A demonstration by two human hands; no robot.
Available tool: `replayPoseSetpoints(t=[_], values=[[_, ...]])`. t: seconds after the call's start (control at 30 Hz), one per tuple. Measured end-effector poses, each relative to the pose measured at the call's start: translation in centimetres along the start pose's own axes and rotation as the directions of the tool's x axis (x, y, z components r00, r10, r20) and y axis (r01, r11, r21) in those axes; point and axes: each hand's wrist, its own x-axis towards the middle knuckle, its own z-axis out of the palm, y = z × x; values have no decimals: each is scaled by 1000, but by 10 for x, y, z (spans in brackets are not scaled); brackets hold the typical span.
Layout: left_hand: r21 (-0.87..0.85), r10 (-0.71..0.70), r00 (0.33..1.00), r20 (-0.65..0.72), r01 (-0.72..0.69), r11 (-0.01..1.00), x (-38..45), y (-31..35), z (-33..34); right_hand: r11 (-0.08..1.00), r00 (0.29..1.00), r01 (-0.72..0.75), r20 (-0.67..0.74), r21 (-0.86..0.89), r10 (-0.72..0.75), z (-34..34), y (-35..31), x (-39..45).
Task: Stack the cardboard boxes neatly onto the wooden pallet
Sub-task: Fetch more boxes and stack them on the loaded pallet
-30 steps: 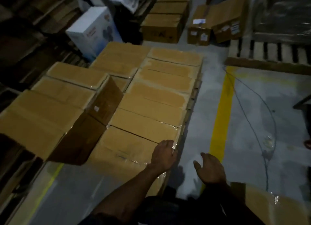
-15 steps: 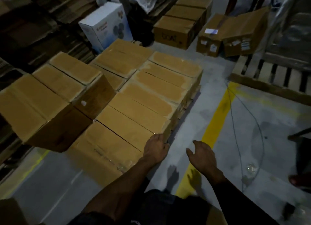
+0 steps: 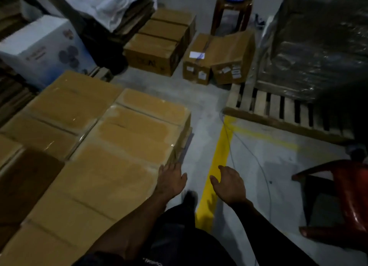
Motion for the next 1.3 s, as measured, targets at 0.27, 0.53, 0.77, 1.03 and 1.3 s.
replayPoseSetpoints(t=[0.27, 0.53, 0.77, 1.03, 1.3], values=[[13, 71, 991, -109, -70, 997, 177, 46, -120, 1000, 996, -18, -84, 26, 20, -111, -16, 172], [-16, -77, 987, -142, 76, 997, 341, 69, -173, 996, 997, 78, -1, -54, -78, -164, -7, 375], [-157, -302, 933, -195, 274, 949, 474, 97, -255, 953, 958, 280, 103, -119, -269, -249, -32, 552], [-310, -480, 842, -246, 400, 862, 581, 81, -321, 886, 893, 444, 153, -135, -424, -319, -106, 701], [-437, -601, 776, -190, 482, 760, 717, 6, -369, 794, 819, 567, 247, -218, -517, -323, -223, 864]])
